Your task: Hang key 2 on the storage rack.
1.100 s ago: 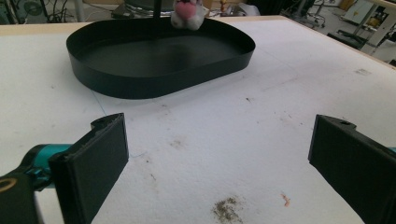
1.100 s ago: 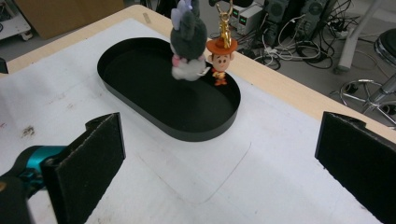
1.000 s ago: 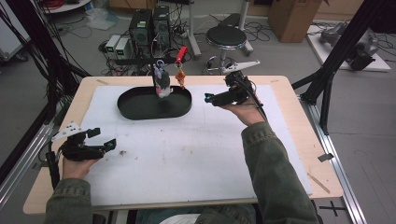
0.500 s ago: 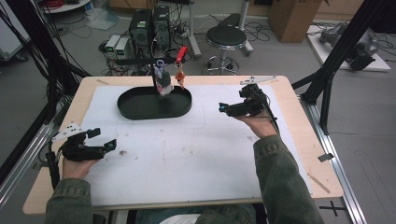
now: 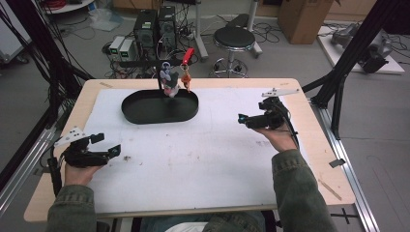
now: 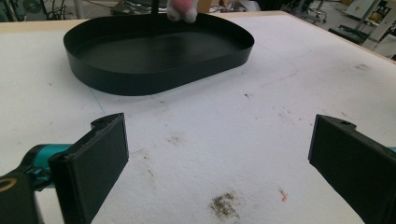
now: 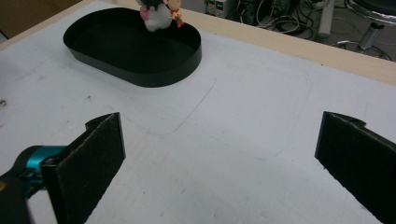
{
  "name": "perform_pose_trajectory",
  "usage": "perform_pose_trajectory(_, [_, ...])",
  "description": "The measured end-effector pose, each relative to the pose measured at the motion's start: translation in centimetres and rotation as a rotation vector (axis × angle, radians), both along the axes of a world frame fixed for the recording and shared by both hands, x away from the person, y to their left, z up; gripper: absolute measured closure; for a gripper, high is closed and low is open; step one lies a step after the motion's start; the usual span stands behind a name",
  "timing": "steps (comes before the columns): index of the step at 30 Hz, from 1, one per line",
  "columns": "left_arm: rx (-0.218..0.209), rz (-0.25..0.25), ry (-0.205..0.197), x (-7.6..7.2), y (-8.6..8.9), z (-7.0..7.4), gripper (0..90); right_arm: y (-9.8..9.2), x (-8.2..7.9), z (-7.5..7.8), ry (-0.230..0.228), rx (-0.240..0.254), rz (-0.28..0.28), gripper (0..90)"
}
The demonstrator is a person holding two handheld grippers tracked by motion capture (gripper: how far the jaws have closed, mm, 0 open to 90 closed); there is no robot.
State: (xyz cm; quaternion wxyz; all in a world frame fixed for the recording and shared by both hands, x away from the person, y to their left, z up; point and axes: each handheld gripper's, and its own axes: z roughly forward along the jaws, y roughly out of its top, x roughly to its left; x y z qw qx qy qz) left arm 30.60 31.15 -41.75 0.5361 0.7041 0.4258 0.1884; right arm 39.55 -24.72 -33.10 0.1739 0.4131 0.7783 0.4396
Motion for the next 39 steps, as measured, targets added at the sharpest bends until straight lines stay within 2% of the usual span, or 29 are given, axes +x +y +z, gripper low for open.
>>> perform_pose_trajectory(4, [0.001, 0.0, 0.0, 0.0, 0.0, 0.0, 5.4, -0.7, -0.5, -0.5, 0.013, 0.004, -0.007, 0.5])
perform_pose_trajectory(12, [0.001, 0.0, 0.001, -0.1, 0.0, 0.0, 5.4, -1.8, -1.5, -0.8, -0.006, 0.009, -0.01, 0.6])
perform_pose_trajectory(20, [0.003, 0.0, 0.004, -0.1, 0.0, 0.0, 5.4, -4.0, -2.6, -2.6, 0.008, 0.021, -0.043, 0.6])
perform_pose_trajectory(26, [0.008, -0.002, 0.008, -0.1, 0.0, 0.0, 5.4, -5.5, -3.5, -3.5, -0.002, 0.043, -0.07, 0.6])
perform_pose_trajectory(33, [0.012, -0.003, 0.011, -0.2, 0.0, -0.1, 5.4, -6.9, -4.4, -4.6, -0.011, 0.061, -0.092, 0.5])
perform_pose_trajectory(39, [0.013, -0.004, 0.012, -0.2, 0.0, -0.1, 5.4, -7.6, -5.0, -5.5, -0.02, 0.057, -0.103, 0.6])
